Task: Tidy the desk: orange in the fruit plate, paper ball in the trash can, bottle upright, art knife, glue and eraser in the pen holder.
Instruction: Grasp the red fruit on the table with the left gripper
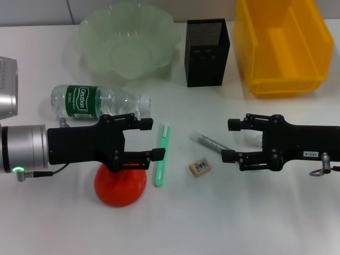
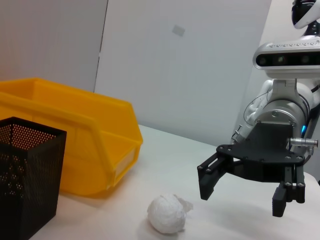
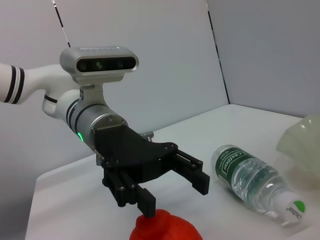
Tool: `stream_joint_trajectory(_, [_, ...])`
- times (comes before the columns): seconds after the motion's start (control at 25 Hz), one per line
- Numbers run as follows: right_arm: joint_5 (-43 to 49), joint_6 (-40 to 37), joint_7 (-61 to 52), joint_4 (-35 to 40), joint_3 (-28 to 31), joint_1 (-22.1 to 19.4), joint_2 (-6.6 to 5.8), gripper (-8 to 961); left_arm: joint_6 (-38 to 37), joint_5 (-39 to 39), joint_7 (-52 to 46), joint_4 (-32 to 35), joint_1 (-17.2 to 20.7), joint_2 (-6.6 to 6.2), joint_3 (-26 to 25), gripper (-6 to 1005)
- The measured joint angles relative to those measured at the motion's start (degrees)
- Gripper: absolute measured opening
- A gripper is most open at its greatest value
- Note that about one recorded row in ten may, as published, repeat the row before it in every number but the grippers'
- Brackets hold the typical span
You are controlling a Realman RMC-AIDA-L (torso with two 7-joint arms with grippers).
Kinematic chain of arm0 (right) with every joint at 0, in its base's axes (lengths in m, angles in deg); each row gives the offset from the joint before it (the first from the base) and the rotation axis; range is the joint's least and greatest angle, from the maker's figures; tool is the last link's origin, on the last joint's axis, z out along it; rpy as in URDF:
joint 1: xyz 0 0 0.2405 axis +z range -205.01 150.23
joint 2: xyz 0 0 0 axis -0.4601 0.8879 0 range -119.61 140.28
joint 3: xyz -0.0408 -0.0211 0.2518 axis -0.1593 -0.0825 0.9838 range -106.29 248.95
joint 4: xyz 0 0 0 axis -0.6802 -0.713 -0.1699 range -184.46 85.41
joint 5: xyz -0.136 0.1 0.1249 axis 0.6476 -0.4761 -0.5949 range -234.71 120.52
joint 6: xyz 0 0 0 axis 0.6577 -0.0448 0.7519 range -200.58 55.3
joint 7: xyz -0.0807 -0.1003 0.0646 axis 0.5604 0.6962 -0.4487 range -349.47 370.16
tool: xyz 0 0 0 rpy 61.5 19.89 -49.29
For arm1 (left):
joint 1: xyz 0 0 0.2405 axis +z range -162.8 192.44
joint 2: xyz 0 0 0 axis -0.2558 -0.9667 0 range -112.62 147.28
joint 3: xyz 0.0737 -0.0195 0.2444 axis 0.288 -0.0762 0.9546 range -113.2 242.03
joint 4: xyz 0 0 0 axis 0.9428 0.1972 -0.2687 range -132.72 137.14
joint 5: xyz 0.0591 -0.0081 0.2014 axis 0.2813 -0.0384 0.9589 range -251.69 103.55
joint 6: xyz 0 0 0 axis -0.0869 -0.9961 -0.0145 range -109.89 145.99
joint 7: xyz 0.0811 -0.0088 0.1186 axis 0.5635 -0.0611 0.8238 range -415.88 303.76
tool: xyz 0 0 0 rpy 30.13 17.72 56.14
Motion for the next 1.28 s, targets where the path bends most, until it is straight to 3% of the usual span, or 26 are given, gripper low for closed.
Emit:
stream_joint_trajectory(0.52, [0.0,0.0,-0.1,0.2,0.0,0.0,-0.16,833,-0.4,0.0,0.6,0.2,0.5,-0.12,0.0,763])
stream_joint_trajectory(0.96, [-0.1,-0.1,-0.4,0.2,0.4,0.0,-0.41,832,-1.4,1.0,0.0,5.1,4.8,-1.38,0.1,745])
stream_joint_trajectory(1.28, [0.0,0.0,-0.6,0.2,0.6,0.0,-0.45,832,1.1,5.7,-0.1,5.1,5.7,-1.39,0.0,732])
